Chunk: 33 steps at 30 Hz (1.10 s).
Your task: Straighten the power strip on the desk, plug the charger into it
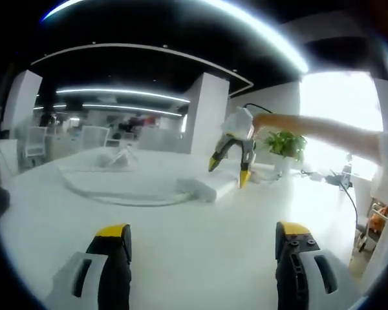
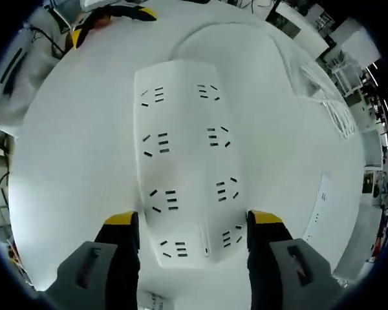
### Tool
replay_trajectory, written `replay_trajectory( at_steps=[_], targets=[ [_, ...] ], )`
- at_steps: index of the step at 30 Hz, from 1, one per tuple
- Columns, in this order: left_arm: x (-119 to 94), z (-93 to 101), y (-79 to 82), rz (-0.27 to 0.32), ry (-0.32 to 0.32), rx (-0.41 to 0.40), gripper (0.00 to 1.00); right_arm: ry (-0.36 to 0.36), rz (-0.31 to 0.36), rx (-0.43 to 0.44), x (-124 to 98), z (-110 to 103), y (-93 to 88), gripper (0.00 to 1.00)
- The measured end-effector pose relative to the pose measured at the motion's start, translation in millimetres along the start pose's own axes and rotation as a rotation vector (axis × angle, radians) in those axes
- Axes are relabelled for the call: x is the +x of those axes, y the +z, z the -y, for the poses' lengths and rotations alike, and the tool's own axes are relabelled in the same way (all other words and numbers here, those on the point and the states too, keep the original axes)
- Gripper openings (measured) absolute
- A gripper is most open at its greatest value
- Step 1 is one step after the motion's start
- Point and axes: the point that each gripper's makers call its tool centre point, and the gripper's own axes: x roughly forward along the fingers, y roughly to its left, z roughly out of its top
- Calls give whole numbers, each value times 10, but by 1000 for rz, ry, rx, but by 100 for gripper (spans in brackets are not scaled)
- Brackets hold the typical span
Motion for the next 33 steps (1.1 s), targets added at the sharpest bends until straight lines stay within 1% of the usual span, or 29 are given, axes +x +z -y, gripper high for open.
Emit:
replay_trajectory(
  at_steps=[3, 9, 15, 17, 20, 25, 26, 28, 29, 33],
  targets=[
    [-2, -4, 11, 5, -2, -4, 95, 8, -17, -15, 9, -84, 29, 64],
    [-1, -10, 29, 11, -7, -13, 95, 10, -49, -50, 8, -99, 26, 61],
    [2, -6, 29, 9, -10, -11, 95, 6, -67, -46, 2, -92, 13, 60],
    [4, -6, 28, 7, -10, -11, 95, 5, -75, -38, -6, -45, -14, 60],
    [3, -6, 29, 8, -9, -9, 95, 2, -86, 1, -13, -60, -34, 60],
    [2, -6, 31, 9, -8, -11, 95, -17, -88, 111, -20, -109, -65, 60],
    [1, -6, 30, 9, -6, -10, 95, -18, -88, 146, -21, -105, -82, 60],
    [1, -4, 28, 8, -6, -8, 95, -22, -85, 178, -24, -54, -114, 60],
    [0, -5, 26, 7, -5, -8, 95, -23, -82, 180, -31, -12, -132, 60],
    [-2, -5, 23, 7, -4, -6, 95, -33, -75, 216, -26, -18, -132, 59]
  ],
)
